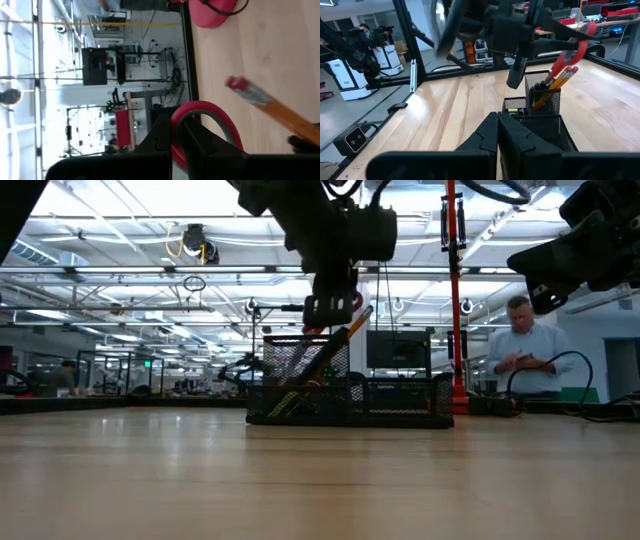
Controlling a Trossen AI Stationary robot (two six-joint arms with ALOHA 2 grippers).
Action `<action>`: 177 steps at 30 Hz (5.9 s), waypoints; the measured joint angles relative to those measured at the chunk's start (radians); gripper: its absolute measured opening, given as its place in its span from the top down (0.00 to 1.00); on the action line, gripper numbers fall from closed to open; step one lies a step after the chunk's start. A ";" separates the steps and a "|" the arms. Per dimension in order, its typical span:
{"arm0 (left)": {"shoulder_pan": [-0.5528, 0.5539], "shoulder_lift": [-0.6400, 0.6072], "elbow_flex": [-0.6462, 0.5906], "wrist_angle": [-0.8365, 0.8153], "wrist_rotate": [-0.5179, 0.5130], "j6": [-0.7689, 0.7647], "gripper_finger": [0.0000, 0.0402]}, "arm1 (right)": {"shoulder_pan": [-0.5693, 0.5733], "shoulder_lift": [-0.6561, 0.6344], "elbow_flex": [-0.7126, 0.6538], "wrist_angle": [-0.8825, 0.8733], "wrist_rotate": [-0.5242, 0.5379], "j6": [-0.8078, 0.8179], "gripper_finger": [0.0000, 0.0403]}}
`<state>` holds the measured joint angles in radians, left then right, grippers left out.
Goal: Pick and place office supplies into organizer
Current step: Put the scissors into the desk organizer
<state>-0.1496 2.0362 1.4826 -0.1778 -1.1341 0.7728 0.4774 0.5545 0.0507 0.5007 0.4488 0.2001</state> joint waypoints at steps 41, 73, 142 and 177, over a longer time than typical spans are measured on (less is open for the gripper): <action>-0.071 -0.057 0.000 0.086 -0.162 0.134 0.63 | 0.000 0.001 0.000 -0.003 -0.003 -0.003 0.99; -0.167 -0.677 -0.594 -0.005 0.270 -0.733 0.97 | -0.003 0.003 0.000 0.046 0.074 0.015 0.99; 0.085 -0.779 -1.139 0.860 0.900 -0.549 0.94 | -0.231 0.816 0.702 -0.319 0.362 0.323 0.54; 0.085 -0.779 -1.139 0.859 0.900 -0.541 0.94 | -0.331 0.841 0.683 -0.269 0.227 0.392 0.57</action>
<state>-0.0650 1.2568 0.3431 0.6815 -0.2340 0.2314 0.1468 1.3956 0.7338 0.2313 0.6754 0.5921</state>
